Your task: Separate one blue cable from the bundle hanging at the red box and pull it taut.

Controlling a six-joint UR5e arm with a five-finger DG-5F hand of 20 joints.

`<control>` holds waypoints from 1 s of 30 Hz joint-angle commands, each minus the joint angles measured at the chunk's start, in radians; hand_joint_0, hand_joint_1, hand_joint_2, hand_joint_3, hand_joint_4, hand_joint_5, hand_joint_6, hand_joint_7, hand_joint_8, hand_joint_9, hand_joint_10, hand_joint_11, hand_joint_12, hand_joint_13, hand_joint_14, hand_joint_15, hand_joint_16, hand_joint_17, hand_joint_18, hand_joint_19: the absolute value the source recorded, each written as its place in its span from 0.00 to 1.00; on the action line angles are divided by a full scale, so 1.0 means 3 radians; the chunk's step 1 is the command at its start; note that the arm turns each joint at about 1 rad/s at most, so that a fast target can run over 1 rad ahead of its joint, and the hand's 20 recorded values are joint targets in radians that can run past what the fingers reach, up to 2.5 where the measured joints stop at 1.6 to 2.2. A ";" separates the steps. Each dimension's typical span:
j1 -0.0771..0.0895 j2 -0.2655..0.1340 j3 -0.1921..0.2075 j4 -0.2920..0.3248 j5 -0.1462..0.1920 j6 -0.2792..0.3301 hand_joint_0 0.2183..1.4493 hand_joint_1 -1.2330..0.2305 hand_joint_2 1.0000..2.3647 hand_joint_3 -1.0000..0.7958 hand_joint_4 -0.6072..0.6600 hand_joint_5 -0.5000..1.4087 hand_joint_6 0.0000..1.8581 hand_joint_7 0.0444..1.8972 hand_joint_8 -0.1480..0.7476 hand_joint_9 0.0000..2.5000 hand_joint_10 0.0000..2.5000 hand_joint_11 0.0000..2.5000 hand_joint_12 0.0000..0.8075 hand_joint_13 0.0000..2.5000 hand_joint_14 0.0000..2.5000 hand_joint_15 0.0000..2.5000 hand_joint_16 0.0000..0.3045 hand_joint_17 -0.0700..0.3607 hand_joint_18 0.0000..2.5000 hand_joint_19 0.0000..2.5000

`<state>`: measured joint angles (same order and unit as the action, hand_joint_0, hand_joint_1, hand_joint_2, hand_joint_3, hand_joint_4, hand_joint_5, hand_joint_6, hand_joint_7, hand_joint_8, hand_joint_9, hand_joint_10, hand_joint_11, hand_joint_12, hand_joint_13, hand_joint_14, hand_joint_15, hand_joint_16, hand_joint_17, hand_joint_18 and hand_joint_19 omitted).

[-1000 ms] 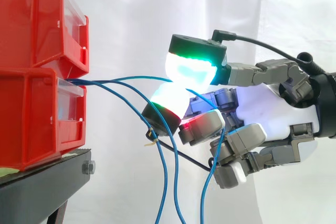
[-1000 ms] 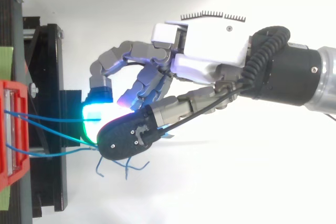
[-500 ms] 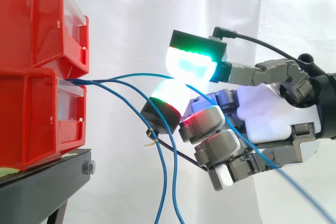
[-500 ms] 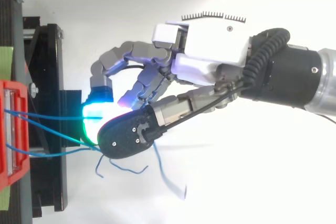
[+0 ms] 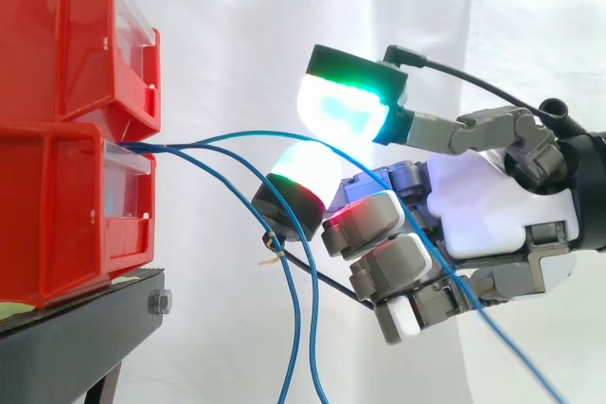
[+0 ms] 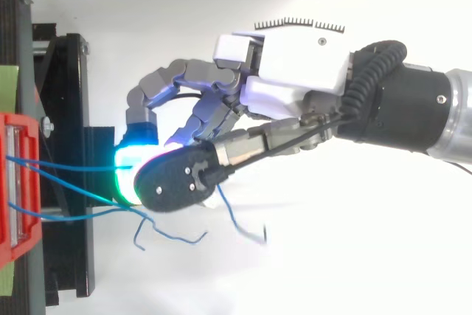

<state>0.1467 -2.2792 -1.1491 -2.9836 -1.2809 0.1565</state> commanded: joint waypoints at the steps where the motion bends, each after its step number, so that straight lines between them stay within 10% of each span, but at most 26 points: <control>1: 0.0002 -0.0001 -0.0004 0.0000 0.0000 0.0000 0.27 0.52 0.00 0.28 0.57 0.16 0.46 0.52 0.47 0.41 0.00 0.60 0.51 0.40 0.01 0.48 0.17 0.43 0.33 0.33; 16: 0.0002 -0.0001 0.0001 0.0000 0.0000 0.0000 0.31 0.37 0.01 0.50 0.54 0.17 0.48 0.63 0.51 0.42 0.00 0.60 0.55 0.41 0.01 0.48 0.18 0.45 0.35 0.31; 30: 0.0002 0.0004 -0.0004 -0.0041 -0.0021 0.0000 0.31 0.37 0.01 0.50 0.56 0.17 0.49 0.63 0.51 0.42 0.00 0.60 0.55 0.41 0.01 0.48 0.18 0.45 0.35 0.31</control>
<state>0.1468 -2.2784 -1.1499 -2.9889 -1.2829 0.1552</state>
